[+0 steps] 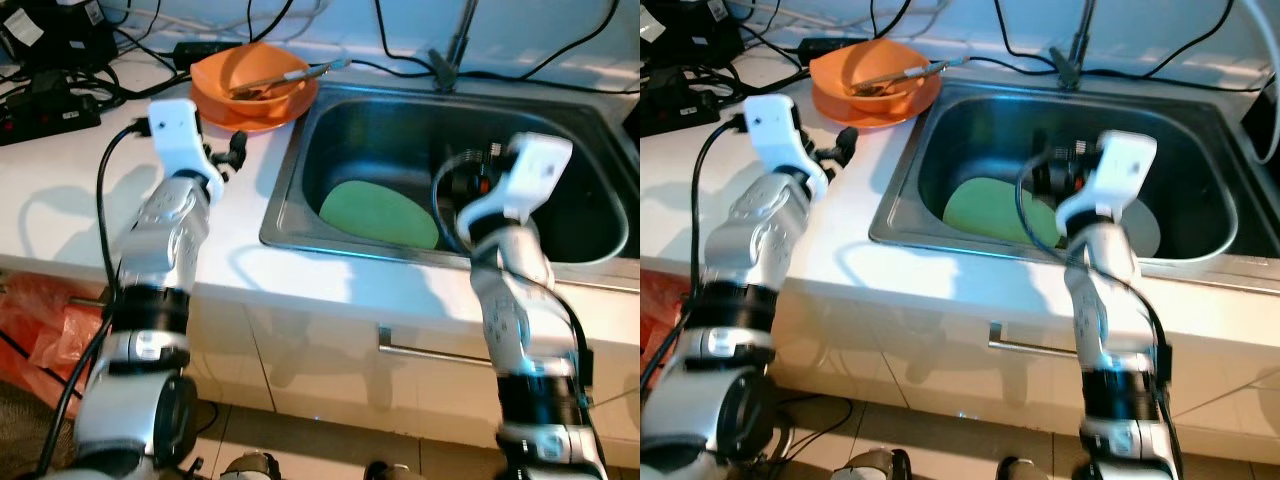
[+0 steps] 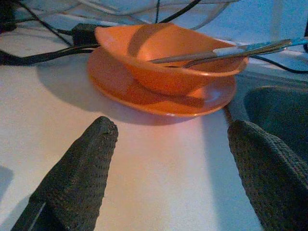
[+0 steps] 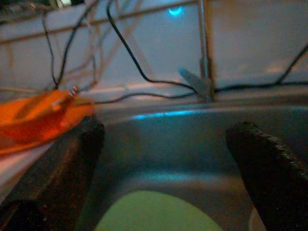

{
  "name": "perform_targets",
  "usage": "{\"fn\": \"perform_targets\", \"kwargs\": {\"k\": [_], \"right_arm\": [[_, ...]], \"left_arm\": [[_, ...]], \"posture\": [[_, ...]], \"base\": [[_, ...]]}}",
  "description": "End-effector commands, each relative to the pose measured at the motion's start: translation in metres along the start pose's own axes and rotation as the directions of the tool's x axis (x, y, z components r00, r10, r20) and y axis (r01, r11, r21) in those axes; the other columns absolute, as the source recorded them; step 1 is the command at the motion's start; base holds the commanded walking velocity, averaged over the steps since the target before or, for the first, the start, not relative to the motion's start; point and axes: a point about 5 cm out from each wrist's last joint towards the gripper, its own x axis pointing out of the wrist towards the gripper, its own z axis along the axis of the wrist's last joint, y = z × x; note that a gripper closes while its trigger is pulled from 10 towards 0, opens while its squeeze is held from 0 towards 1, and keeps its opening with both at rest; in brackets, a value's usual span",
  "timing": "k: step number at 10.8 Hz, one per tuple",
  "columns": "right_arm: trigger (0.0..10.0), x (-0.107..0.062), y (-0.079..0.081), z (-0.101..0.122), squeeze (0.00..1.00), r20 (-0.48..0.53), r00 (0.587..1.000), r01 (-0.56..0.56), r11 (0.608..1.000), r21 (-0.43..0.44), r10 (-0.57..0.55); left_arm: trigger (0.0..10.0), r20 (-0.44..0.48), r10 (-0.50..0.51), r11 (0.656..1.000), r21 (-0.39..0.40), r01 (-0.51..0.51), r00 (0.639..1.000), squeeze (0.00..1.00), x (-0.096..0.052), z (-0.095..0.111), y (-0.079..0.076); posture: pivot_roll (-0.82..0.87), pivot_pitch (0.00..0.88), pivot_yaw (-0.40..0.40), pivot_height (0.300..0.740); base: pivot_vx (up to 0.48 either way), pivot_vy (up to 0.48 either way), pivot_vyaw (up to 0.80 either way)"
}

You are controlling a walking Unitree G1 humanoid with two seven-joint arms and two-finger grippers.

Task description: Kitchen organization

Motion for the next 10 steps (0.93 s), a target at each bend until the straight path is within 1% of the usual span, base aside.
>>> {"fn": "perform_targets", "kwargs": {"k": [1,3,4,5,6,7,8,9,10], "right_arm": [[10.0,-0.007,-0.002,0.002,0.00,-0.001,1.000,-0.006,1.000,-0.003,0.006],[10.0,-0.021,-0.006,-0.001,0.00,-0.031,1.000,-0.004,1.000,-0.031,0.003],[10.0,-0.025,-0.007,0.000,0.00,-0.038,0.999,-0.004,0.999,-0.044,0.002],[10.0,-0.029,-0.010,0.001,0.00,-0.049,0.999,-0.002,0.998,-0.067,-0.001],[10.0,-0.037,-0.014,0.002,0.00,-0.066,0.998,0.000,0.996,-0.093,-0.006],[10.0,-0.042,-0.017,0.002,0.00,-0.081,0.997,0.002,0.993,-0.120,-0.012],[10.0,-0.048,-0.021,0.002,0.00,-0.102,0.995,0.002,0.991,-0.131,-0.016],[10.0,-0.052,-0.023,0.003,0.00,-0.109,0.994,0.007,0.991,-0.136,-0.022],[10.0,-0.054,-0.023,0.005,0.00,-0.111,0.994,0.006,0.990,-0.143,-0.023]], "left_arm": [[10.0,0.001,-0.020,1.000,0.015,0.020,1.000,0.00,0.004,0.002,-0.003],[10.0,0.005,-0.025,0.999,0.034,0.024,1.000,0.00,0.010,0.004,-0.003],[10.0,0.002,-0.036,0.998,0.049,0.035,0.999,0.00,0.012,0.004,-0.003],[10.0,0.002,-0.048,0.995,0.092,0.047,0.999,0.00,0.015,0.005,-0.001],[10.0,-0.015,-0.044,0.992,0.120,0.046,0.999,0.00,0.019,0.006,0.010],[10.0,-0.009,-0.033,0.989,0.145,0.034,0.999,0.00,0.021,0.008,0.015],[10.0,0.006,-0.015,0.988,0.153,0.014,1.000,0.00,0.022,0.010,0.018],[10.0,0.022,0.002,0.990,0.138,-0.005,1.000,0.00,0.023,0.014,0.020],[10.0,0.031,-0.002,0.992,0.128,-0.002,1.000,0.00,0.025,0.016,0.019]], "posture": [[0.10,0.177,0.039,0.740],[0.07,0.207,0.049,0.740],[0.05,0.220,0.050,0.740],[0.03,0.234,0.050,0.740],[-0.01,0.259,0.050,0.740],[-0.01,0.259,0.050,0.740],[-0.02,0.271,0.047,0.740],[-0.03,0.280,0.044,0.740],[-0.04,0.286,0.042,0.740]], "base": [[0.000,0.000,0.00],[0.000,0.000,0.00],[0.000,0.000,0.00],[0.000,0.000,0.00],[0.000,0.000,0.00],[0.000,0.000,0.00],[0.000,0.000,0.00],[0.000,0.000,0.00],[0.000,0.000,0.00]]}}
